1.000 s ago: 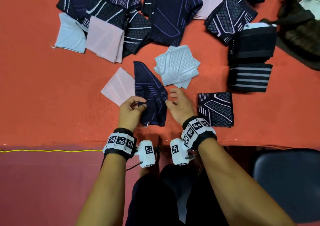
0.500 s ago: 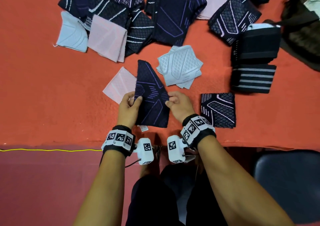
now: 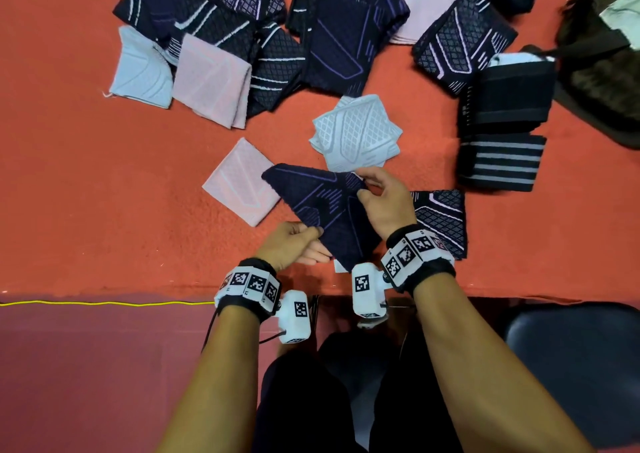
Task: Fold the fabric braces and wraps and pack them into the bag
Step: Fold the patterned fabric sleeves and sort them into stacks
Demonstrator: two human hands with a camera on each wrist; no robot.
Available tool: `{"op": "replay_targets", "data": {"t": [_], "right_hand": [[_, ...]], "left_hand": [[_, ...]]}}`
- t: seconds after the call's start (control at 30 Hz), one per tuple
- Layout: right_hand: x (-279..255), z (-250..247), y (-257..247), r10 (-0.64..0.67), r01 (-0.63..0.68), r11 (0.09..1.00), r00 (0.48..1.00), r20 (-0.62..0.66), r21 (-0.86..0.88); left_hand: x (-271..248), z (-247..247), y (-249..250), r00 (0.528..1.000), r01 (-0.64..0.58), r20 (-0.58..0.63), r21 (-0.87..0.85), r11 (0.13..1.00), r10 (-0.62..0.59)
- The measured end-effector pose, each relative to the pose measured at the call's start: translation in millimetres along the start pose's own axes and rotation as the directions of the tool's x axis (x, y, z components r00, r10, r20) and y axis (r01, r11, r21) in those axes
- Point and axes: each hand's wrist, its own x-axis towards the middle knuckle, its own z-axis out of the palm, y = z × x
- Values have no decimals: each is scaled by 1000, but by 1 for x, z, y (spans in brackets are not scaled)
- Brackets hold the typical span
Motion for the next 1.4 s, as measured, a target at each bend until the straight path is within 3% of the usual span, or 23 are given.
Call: {"op": "replay_targets", "data": {"t": [0.1,0.2,0.27,0.37,0.5,0.63,0.73,0.83,1.0,1.07,1.17,1.27,1.4], "right_hand": [[-3,0,5,6,-10,996,999,-45,-90],[-7,-6,13,56,-73,989,990,-126,-129],[-10,-9,18,139,-149,983,985,-103,-104],[-16,-11,23,266,-266,964,964,8,13],[-18,-11,29,333,-332,942,943,27,-39],[-13,-22,24,241,-245,941,969,-47,-233],[-12,-28,19,165,-166,961,986,-24,-220],[-14,-26,22,81,-90,979,995,-58,-185],[-16,-24,24,3,-16,994,993,-117,-105],[-16,-25,20,26,-31,998,994,-108,-50],[-12,-28,17,101,-102,995,993,-54,-11],[-9,-31,25,209,-205,974,977,33,-100],[-11,-28,27,260,-231,952,956,136,-199]], "left_hand": [[4,3,-4,988,-16,-152,-35,999,10],[9,-4,-3,912,-184,-392,-127,975,121],[11,-8,0,867,-268,-462,-111,957,189],[13,-7,6,848,-306,-470,-57,950,245],[13,-1,7,860,-273,-482,-157,949,168],[4,3,5,841,-344,-507,-231,910,189],[0,7,2,831,-392,-518,-288,874,203],[3,9,-1,849,-343,-499,-266,901,176],[12,10,-4,921,-183,-373,-151,971,116],[14,11,-4,925,-159,-364,-119,980,106],[8,12,-3,900,-228,-410,-159,961,146],[0,14,-4,885,-286,-440,-250,925,155],[0,15,-7,864,-309,-496,-389,868,85]]}}
